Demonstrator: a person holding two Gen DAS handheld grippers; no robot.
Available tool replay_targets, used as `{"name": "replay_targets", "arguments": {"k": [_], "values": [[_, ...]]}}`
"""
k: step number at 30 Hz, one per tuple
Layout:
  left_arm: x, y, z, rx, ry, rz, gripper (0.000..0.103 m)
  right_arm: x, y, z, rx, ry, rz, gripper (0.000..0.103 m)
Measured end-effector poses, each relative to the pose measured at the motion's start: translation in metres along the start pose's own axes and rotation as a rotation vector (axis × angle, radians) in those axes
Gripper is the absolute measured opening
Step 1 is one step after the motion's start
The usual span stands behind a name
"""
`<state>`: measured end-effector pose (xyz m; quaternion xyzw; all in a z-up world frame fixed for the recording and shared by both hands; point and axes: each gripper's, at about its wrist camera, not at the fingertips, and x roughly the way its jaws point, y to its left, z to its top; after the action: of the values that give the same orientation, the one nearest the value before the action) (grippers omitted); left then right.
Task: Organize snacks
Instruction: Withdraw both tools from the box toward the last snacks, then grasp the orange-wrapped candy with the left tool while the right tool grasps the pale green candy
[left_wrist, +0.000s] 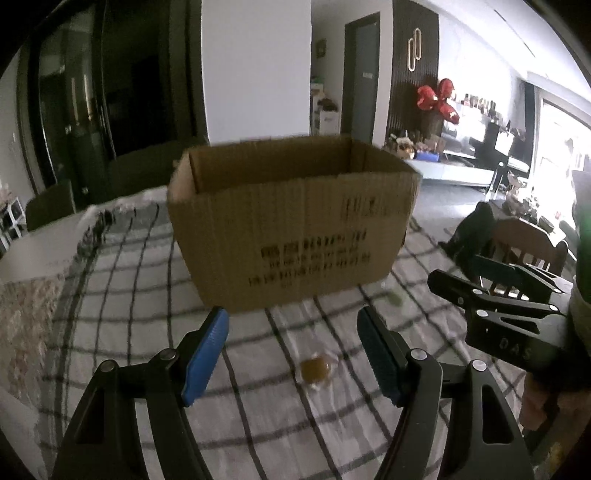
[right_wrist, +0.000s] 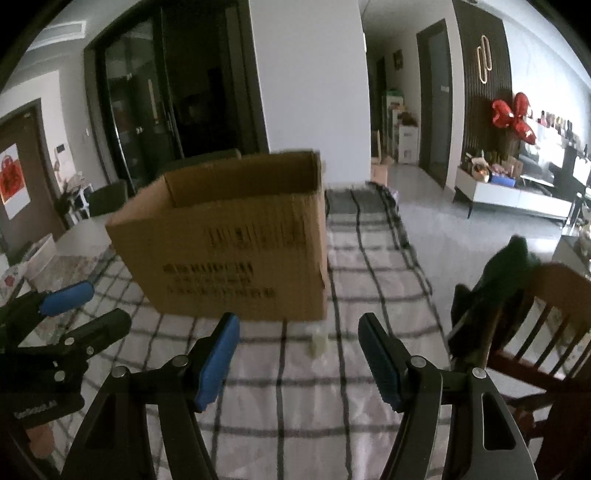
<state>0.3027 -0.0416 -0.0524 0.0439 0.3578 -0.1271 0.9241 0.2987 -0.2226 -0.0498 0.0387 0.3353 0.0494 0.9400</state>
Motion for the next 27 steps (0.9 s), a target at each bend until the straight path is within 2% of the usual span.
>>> {"name": "replay_targets", "arguments": {"k": [7,12,27], "values": [[0.025,0.001,-0.024,-0.033,0.096,-0.027,0.068,0.016,-0.002,-0.023,0.002,0.064,-0.008,0.067],[0.043,0.002,-0.035,-0.062,0.152,-0.061,0.06,0.022,-0.001,-0.034,0.002,0.101,-0.005,0.065],[0.081,0.004,-0.046,-0.108,0.221,-0.088,0.042,0.034,0.004,-0.043,-0.006,0.142,-0.003,0.063]]}}
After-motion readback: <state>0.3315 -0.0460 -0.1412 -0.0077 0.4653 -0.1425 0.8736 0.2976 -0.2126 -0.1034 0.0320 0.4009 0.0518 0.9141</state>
